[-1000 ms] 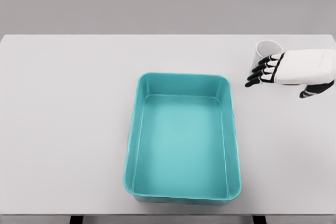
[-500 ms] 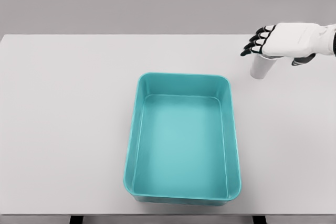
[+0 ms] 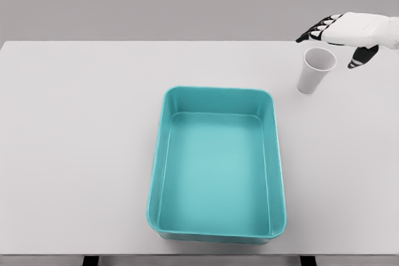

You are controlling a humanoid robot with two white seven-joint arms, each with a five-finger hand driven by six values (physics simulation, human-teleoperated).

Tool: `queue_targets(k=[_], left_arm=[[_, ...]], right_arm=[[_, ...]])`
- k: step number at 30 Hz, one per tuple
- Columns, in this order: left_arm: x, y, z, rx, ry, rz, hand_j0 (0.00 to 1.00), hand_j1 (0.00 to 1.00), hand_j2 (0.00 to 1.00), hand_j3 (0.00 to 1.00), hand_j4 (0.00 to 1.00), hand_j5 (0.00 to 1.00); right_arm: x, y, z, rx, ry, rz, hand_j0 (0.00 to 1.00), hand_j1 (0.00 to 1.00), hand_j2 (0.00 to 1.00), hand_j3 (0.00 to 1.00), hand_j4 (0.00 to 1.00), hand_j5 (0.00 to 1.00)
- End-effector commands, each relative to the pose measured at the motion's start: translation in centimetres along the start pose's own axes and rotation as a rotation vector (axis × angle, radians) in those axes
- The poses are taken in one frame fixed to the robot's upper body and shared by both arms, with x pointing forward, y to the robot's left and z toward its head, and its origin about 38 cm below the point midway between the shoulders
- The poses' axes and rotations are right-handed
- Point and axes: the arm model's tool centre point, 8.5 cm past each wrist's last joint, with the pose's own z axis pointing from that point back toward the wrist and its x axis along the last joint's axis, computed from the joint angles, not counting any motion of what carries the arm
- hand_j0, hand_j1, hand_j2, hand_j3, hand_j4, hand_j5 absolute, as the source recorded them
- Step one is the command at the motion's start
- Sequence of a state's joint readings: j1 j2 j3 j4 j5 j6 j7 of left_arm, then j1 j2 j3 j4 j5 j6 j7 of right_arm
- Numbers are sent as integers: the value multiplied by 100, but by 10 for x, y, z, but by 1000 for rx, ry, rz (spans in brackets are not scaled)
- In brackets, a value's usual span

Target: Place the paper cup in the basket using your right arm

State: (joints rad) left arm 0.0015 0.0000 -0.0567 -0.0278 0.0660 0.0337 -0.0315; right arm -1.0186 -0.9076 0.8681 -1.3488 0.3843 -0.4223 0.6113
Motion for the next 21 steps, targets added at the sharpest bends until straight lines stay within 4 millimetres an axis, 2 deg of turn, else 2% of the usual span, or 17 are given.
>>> queue_targets(k=[1,10,12,14,21], left_arm=[[0,0,0,-1,0,0,100,100,100,100,100,100],[0,0,0,-1,0,0,100,100,100,100,100,100],[0,0,0,1,0,0,100,100,100,100,100,100],[0,0,0,-1,0,0,100,100,100,100,100,100],[0,0,0,1,0,0,100,100,100,100,100,100]], right_arm=[[-4,4,-10,7,8,-17,100,100,100,100,100,100],[-20,23,-16,26,26,-123,100,100,100,100,100,100],[-16,21,-26,16,11,-137,100,100,100,100,100,100],[-22,27,-26,14,11,-185,100,100,100,100,100,100],[-24,34,-36,23,11,-220,100,100,100,100,100,100]])
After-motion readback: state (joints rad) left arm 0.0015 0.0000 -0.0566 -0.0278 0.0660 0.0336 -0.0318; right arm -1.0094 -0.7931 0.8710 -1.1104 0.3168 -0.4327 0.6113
